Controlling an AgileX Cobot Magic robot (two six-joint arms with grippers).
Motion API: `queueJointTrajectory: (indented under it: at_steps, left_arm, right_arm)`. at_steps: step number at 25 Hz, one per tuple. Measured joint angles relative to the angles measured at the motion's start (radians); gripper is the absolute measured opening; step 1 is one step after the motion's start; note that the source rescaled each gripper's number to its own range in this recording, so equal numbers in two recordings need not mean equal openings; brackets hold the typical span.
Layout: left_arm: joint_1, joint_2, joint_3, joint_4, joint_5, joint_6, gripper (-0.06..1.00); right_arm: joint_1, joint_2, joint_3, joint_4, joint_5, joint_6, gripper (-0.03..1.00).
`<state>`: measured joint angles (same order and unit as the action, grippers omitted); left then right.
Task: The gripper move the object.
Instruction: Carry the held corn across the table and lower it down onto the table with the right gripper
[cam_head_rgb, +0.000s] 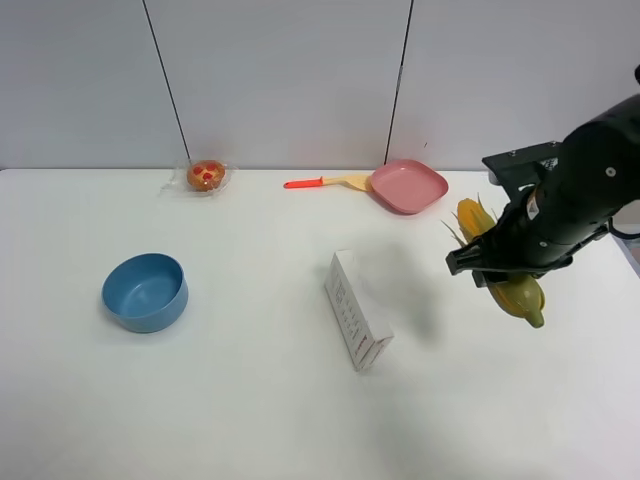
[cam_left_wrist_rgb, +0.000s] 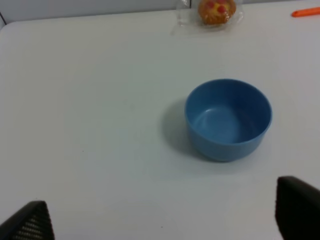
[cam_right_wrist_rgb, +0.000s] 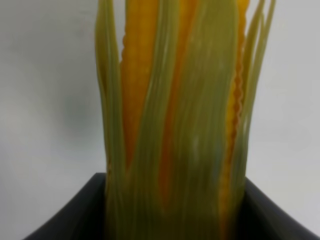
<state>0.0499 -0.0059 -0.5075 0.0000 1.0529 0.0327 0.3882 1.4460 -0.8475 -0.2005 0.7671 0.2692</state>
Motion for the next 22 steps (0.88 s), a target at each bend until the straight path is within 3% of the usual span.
queueJointTrajectory:
  at_steps: [9, 22]
  left_arm:
    - [0.0, 0.0, 0.0, 0.0, 0.0, 0.0, 1.0]
    - [0.0, 0.0, 0.0, 0.0, 0.0, 0.0, 1.0]
  right_arm:
    - [-0.105, -0.001, 0.142, -0.059, -0.339, 0.006, 0.0]
    - [-0.129, 0.259, 0.151, -0.058, -0.652, 0.007, 0.0]
